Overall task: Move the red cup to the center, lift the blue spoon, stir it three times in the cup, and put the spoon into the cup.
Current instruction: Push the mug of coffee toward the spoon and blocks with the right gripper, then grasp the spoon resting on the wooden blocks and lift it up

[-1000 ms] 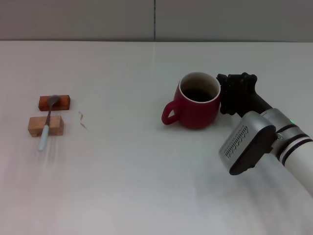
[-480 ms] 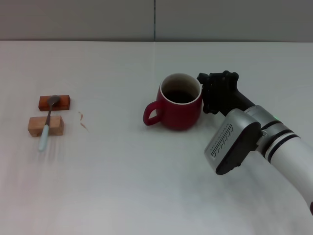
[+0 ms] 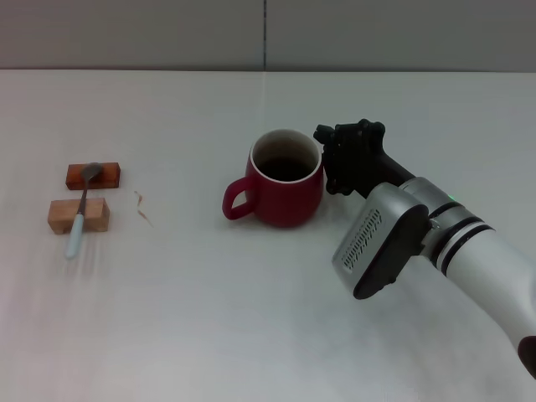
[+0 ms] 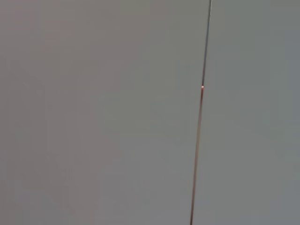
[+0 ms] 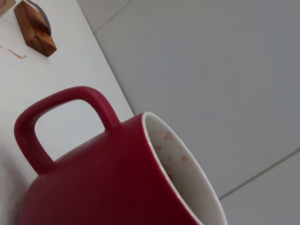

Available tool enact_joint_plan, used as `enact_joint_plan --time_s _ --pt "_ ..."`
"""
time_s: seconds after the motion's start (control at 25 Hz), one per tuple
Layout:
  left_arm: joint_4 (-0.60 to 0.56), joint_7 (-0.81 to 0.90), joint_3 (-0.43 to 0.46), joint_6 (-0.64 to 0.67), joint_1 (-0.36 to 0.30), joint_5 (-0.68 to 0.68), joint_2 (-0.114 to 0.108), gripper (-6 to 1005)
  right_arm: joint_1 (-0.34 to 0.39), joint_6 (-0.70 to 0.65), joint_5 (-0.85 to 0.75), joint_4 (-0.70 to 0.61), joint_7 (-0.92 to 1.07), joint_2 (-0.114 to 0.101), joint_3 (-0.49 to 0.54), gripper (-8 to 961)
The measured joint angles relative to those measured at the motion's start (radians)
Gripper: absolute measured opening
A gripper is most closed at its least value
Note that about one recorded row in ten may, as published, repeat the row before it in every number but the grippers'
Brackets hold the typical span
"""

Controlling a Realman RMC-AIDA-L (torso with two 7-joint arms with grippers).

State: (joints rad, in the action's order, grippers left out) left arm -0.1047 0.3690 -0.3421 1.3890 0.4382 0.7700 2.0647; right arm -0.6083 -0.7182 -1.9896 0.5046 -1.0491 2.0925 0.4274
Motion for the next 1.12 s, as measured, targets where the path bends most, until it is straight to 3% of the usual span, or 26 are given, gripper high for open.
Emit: enact_joint_plan --time_s 0.36,0.6,0.88,1.12 --pt "0.001 0.04 -0.015 0.0 -0.019 0.0 0.001 857 -0.044 0.001 0.0 0.004 0.108 0.0 -0.053 30" --pt "0.003 0.078 -0.058 0.006 -0.044 0.0 0.001 857 -0.04 -0.043 0.007 -0.008 0.133 0.0 -0.035 30" --pt "-0.004 0.102 -0.142 0.022 -0.068 0.0 -0.001 857 -0.015 -0.23 0.011 -0.104 0.333 -0.003 0.028 31" --pt "-0.037 0.162 -0.23 0.032 -0.102 0.0 -0.002 857 -0.005 -0.392 0.012 -0.234 0.645 -0.006 0.091 31"
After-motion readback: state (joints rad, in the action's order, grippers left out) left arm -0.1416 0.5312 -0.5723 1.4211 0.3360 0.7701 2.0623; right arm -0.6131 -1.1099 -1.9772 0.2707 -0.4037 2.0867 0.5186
